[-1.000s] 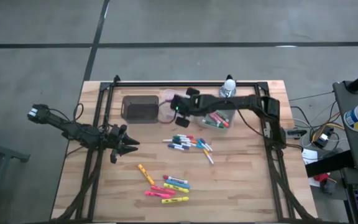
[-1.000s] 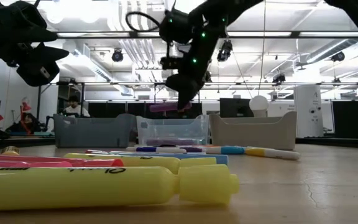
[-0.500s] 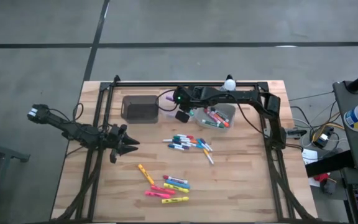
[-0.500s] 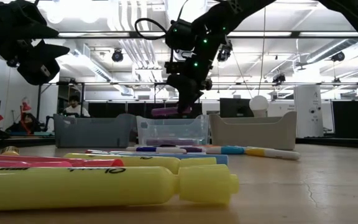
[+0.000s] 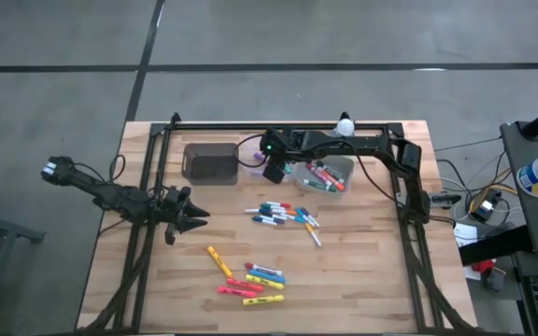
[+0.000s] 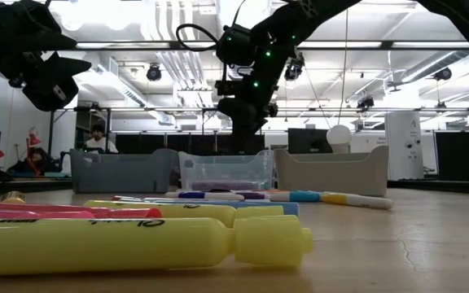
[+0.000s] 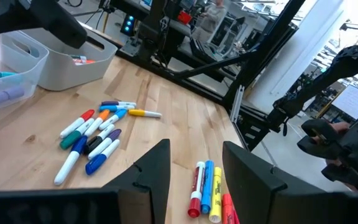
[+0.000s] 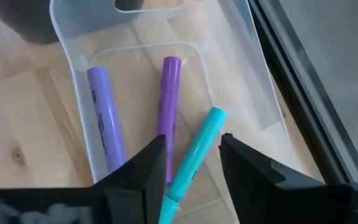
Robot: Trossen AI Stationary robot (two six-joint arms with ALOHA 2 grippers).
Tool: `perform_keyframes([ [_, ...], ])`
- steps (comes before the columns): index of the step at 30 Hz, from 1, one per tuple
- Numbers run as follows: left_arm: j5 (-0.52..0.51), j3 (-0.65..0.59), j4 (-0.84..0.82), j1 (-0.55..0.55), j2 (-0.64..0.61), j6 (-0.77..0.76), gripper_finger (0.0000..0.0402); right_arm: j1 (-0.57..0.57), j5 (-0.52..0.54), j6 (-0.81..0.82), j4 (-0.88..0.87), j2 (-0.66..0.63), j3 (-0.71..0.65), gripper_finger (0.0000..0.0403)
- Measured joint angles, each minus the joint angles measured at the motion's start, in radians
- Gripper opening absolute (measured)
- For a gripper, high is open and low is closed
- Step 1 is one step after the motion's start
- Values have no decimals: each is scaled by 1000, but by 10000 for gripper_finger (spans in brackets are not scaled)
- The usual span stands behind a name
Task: Pick & Place Markers
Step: Put the pink highlighter into the transparent bin
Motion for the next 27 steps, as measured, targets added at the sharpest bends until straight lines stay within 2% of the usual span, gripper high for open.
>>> perform_keyframes([
  [6, 0, 0, 0, 0, 0, 0, 140, 10, -11, -22, -1, -1, 0, 163],
  [11, 0, 0, 0, 0, 0, 7, 140, 59, -63, -48, -2, -27, 0, 159],
  [27, 0, 0, 0, 0, 0, 3, 140, 373, -85, -46, -79, -63, 0, 135],
])
